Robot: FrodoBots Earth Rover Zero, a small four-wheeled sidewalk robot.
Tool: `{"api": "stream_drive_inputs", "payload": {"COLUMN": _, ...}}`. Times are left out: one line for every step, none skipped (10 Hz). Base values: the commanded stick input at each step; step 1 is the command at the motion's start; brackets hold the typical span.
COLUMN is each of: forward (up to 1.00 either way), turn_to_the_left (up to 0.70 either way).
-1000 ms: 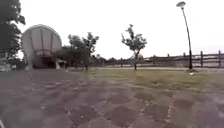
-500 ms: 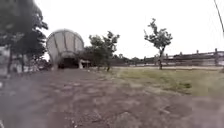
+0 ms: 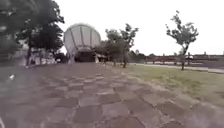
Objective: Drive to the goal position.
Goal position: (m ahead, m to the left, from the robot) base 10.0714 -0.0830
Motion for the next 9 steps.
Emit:
{"api": "stream_drive_inputs", "payload": {"forward": 1.00, "turn_to_the_left": 0.00}}
{"api": "stream_drive_inputs", "payload": {"forward": 1.00, "turn_to_the_left": 0.00}}
{"api": "stream_drive_inputs", "payload": {"forward": 1.00, "turn_to_the_left": 0.00}}
{"api": "stream_drive_inputs", "payload": {"forward": 1.00, "turn_to_the_left": 0.00}}
{"api": "stream_drive_inputs", "payload": {"forward": 1.00, "turn_to_the_left": 0.00}}
{"api": "stream_drive_inputs", "payload": {"forward": 1.00, "turn_to_the_left": 0.00}}
{"api": "stream_drive_inputs", "payload": {"forward": 1.00, "turn_to_the_left": 0.00}}
{"api": "stream_drive_inputs", "payload": {"forward": 1.00, "turn_to_the_left": 0.00}}
{"api": "stream_drive_inputs", "payload": {"forward": 1.00, "turn_to_the_left": 0.00}}
